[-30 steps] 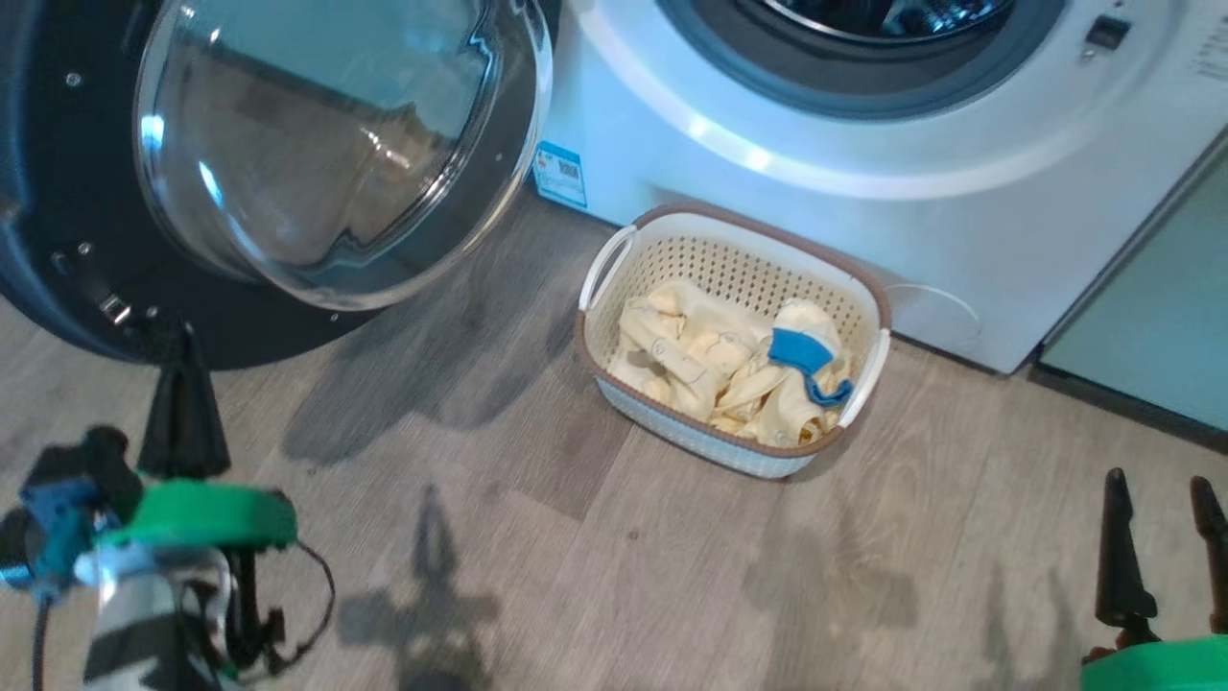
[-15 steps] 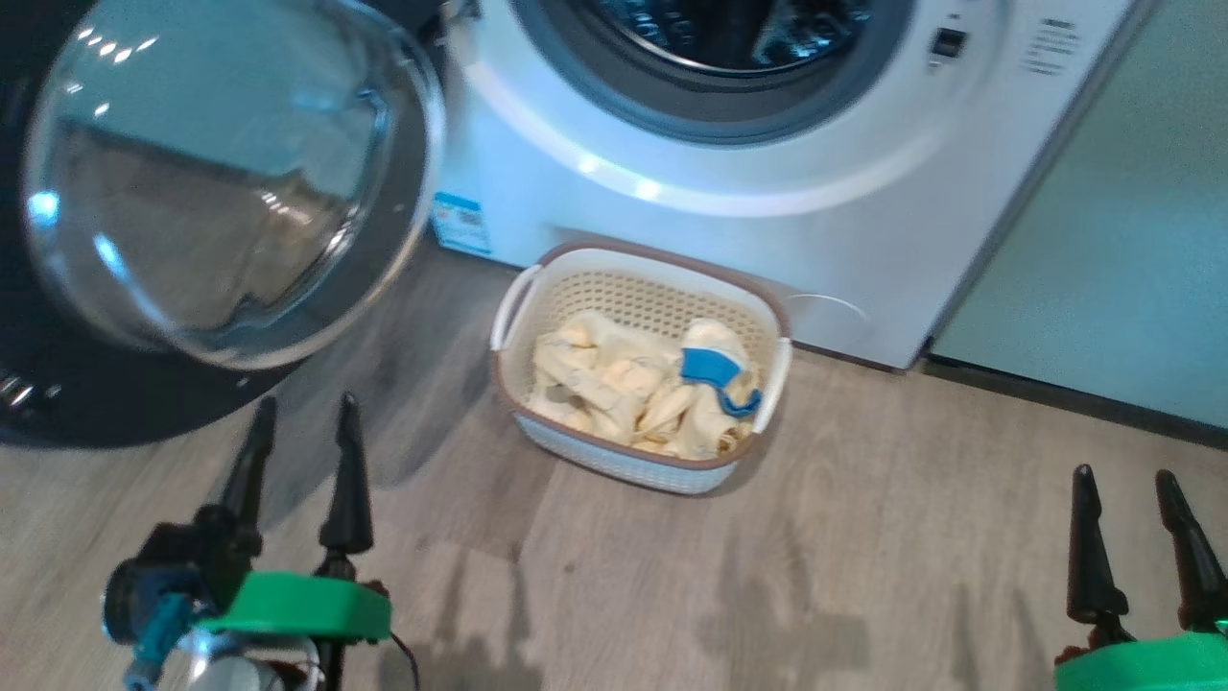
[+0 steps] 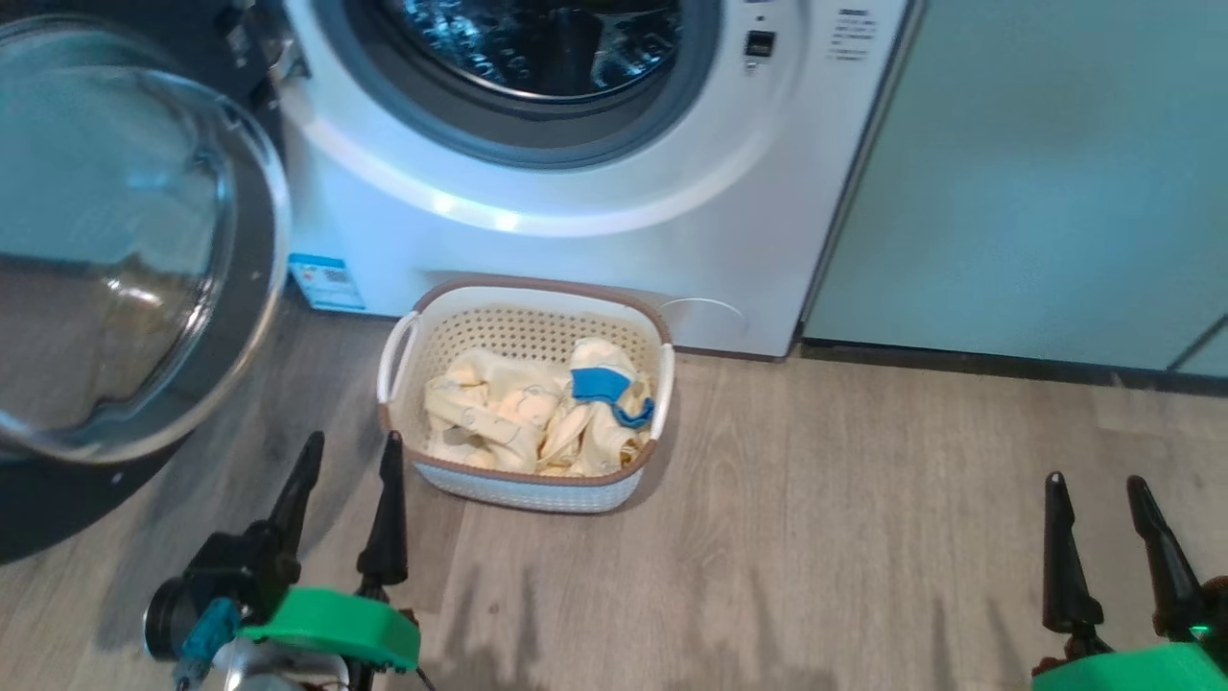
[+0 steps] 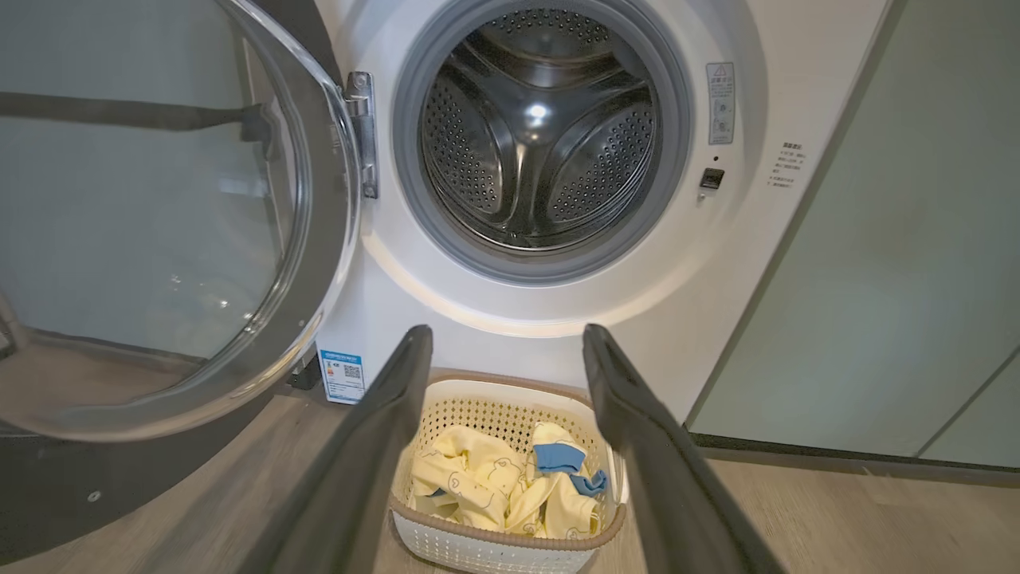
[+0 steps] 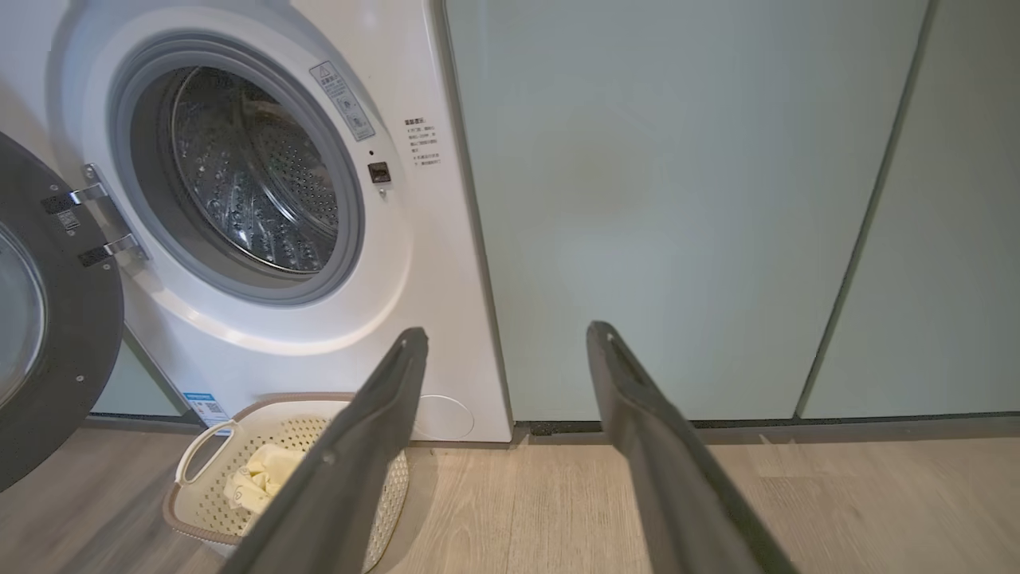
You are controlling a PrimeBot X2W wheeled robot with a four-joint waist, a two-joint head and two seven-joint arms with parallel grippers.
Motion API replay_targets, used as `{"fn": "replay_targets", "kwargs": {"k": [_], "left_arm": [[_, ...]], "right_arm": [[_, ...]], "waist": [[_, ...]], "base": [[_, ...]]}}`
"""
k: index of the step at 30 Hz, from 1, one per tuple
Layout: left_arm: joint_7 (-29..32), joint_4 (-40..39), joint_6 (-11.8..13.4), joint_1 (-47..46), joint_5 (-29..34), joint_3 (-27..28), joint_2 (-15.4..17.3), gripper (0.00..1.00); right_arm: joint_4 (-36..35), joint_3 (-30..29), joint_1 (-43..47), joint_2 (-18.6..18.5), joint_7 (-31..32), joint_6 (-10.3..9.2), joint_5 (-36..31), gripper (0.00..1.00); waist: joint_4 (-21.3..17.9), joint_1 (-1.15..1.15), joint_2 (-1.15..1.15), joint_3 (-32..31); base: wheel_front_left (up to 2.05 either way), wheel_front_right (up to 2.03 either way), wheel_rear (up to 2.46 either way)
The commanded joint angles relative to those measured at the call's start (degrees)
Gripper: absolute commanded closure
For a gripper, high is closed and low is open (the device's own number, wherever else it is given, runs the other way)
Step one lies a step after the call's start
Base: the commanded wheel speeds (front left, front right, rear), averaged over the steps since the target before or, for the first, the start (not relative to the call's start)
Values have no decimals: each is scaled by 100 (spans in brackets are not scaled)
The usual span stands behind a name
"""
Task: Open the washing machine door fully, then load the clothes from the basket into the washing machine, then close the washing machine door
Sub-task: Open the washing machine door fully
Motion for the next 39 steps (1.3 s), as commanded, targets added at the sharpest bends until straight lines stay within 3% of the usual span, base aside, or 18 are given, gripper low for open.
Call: {"fn": "replay_targets", "kwargs": {"k": [1,14,39], "left_arm": [[28,-155,35,-148,19,162,86,0],[242,16,85,-253,38,42,157,0],[143,299,119,-393,-54,-58,230,0]], "right_arm": [[-236,139,-103,-66,-55,25,11,0],[-306,180,-66,-66,-55,25,37,0],[-320,95,9,-65,-56,25,29,0]], "waist": [[-150,1,0,-43],[-468,1,0,-18],[-499,1,0,-57]], "base": [[0,0,0],[0,0,0],[0,0,0]]}}
